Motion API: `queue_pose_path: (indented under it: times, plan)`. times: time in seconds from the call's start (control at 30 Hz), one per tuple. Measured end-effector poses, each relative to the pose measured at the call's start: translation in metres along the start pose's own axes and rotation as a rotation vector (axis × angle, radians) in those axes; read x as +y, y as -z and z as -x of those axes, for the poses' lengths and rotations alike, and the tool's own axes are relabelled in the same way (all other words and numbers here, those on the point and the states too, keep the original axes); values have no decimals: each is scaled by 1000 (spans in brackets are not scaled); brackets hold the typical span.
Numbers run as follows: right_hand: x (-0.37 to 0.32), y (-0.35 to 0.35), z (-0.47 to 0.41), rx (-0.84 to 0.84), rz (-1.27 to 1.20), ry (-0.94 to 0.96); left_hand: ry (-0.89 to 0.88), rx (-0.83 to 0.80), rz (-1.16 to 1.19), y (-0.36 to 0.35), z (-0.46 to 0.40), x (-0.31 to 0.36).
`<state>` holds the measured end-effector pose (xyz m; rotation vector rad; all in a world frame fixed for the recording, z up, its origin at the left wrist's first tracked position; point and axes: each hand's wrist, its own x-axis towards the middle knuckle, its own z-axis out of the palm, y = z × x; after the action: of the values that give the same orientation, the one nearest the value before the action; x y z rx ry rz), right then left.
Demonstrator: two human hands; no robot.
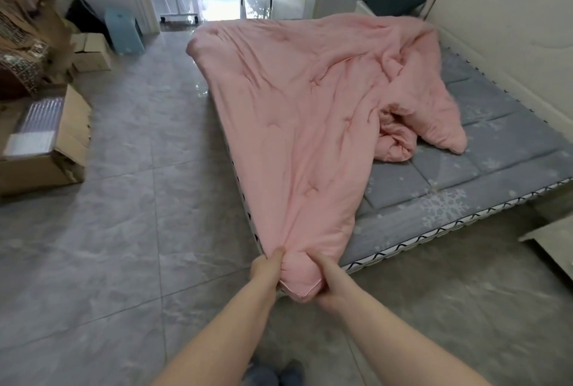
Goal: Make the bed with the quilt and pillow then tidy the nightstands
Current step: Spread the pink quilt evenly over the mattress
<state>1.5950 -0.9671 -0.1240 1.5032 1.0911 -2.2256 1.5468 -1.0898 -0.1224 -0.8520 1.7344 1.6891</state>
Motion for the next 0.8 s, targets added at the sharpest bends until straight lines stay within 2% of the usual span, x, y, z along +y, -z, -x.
queue_pose_path:
  times: [0.13,0.3,0.37,0.43,0.53,0.6,0.67,0.73,0.8]
  plan:
    - [-11,15,-60,60,13,57,14,-4,32,0,-2,3]
    - [-47,22,-67,163,126,143,-10,5,43,2,-3,5]
    - [-66,21,-64,193,128,112,-10,22,57,0,-3,2]
    - [-83,21,-55,190,93,56,-13,48,84,-6,3,1]
    - [-99,21,-33,91,87,31,-26,54,135,-25,17,-2]
    - [-107,27,-22,95,95,235,-59,84,171,-40,28,-4]
    - [-107,38,-12,110,257,516,-86,115,181,-52,39,-6]
    - [-97,55,-5,117,473,598,-106,122,169,-59,46,-14]
    - [-87,78,-2,115,675,585,-112,133,136,-61,54,-31]
